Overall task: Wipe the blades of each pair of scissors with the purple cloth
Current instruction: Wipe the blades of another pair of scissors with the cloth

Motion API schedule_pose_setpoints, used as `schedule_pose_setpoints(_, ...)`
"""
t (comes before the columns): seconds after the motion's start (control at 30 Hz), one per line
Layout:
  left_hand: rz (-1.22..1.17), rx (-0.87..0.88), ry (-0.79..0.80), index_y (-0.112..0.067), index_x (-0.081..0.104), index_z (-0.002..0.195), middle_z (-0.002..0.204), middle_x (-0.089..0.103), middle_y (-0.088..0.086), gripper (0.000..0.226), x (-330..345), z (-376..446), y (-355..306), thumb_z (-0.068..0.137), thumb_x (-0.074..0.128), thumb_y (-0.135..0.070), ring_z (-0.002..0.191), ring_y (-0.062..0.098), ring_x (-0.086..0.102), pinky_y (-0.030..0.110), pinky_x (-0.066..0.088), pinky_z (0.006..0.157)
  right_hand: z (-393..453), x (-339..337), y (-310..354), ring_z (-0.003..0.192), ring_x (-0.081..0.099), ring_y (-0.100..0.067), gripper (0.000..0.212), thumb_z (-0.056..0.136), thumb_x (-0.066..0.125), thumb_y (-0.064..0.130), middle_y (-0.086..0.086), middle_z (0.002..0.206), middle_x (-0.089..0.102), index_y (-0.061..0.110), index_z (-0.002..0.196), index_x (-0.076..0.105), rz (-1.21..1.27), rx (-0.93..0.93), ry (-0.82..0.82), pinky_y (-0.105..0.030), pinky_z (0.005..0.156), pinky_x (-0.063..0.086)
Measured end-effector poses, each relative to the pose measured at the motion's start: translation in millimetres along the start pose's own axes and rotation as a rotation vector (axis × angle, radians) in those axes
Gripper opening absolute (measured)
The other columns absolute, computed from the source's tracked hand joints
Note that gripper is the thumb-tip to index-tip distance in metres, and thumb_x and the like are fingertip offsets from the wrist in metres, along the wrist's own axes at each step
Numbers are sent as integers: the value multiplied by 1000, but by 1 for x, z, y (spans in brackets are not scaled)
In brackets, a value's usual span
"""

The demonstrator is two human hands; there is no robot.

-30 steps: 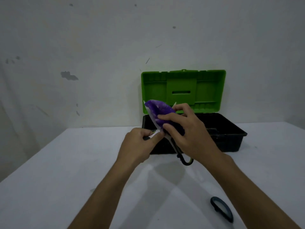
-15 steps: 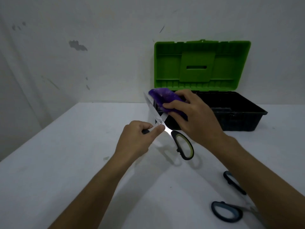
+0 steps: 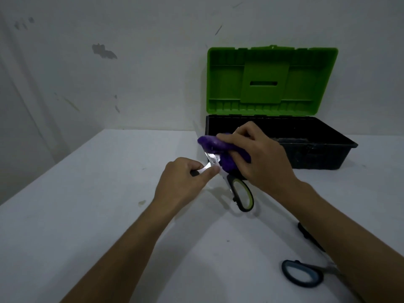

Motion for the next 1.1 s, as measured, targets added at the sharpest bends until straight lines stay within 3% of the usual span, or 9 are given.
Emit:
schedule_pose_setpoints(0.07, -24, -22, 21, -17, 39, 44, 50, 39, 6, 61, 1, -1, 2, 79, 68, -58, 43, 20, 37, 36, 37, 49, 2, -4, -10, 79, 55, -14, 36, 92, 60, 24, 0, 107, 50, 27, 128, 61, -44, 101, -33, -24, 61, 44)
schedule_pose_setpoints(0.2, -47, -63, 50, -18, 35, 47, 53, 40, 6, 62, 1, -2, 3, 77, 67, -62, 44, 19, 36, 31, 34, 51, 5, -18, -19, 85, 53, -15, 38, 93, 59, 21, -3, 110, 48, 25, 131, 59, -46, 160, -85, -22, 68, 41)
schedule_pose_setpoints(0.3, -58, -77, 29, -17, 36, 50, 53, 42, 7, 61, -2, -2, 0, 78, 67, -60, 45, 18, 38, 30, 35, 51, 3, -11, 1, 88, 53, -13, 40, 95, 55, 32, -2, 121, 43, 28, 135, 56, 27, 43, 63, -24, 72, 49)
schedule_pose_setpoints(0.43, -95, -134, 39, -17, 39, 48, 49, 44, 1, 59, -4, -2, 1, 83, 66, -56, 36, 13, 38, 21, 32, 43, 0, 2, 14, 100, 53, -12, 41, 99, 41, 46, 4, 134, 32, 34, 137, 54, 169, 104, 208, -23, 80, 50)
schedule_pose_setpoints(0.57, -128, -142, 50, -18, 47, 47, 49, 49, 0, 55, -1, -2, -1, 84, 66, -53, 34, 11, 39, 20, 33, 41, -2, -2, 7, 105, 47, -5, 37, 98, 48, 40, 5, 125, 41, 34, 134, 57, 233, 79, 196, -8, 80, 38)
schedule_pose_setpoints(0.7, -127, -149, 25, -18, 42, 47, 47, 48, -2, 56, -5, 1, 3, 87, 65, -50, 30, 8, 38, 17, 31, 38, -12, 3, 16, 93, 46, -3, 49, 95, 39, 49, 8, 110, 44, 27, 134, 58, 244, 31, 216, -12, 75, 40)
schedule_pose_setpoints(0.8, -90, -130, 21, -15, 42, 52, 50, 48, 2, 55, -7, -1, 6, 88, 63, -51, 30, 8, 39, 17, 31, 36, -12, 8, 16, 92, 40, -7, 48, 93, 39, 50, 10, 103, 45, 32, 133, 58, 198, 16, 200, -19, 78, 37)
schedule_pose_setpoints(0.93, -21, -32, -14, -10, 45, 56, 54, 47, 11, 55, -9, 2, 1, 87, 63, -52, 43, 18, 41, 28, 36, 48, -10, 4, 11, 92, 48, -12, 37, 94, 52, 38, 4, 101, 50, 32, 130, 59, 292, 64, 156, -25, 80, 43)
schedule_pose_setpoints(1.1, 17, 106, -41, 4, 45, 59, 56, 47, 23, 65, -10, -1, -6, 86, 62, -53, 45, 22, 41, 33, 38, 49, -10, 1, 11, 83, 52, -9, 32, 92, 61, 18, 1, 97, 53, 21, 124, 64, 306, 43, 61, -13, 72, 41)
Point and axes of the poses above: each hand's wrist, its own z-axis towards the middle knuckle, its own x-axis out of the palm, y = z × x, the point moved 2 cm from there along z, towards the middle knuckle
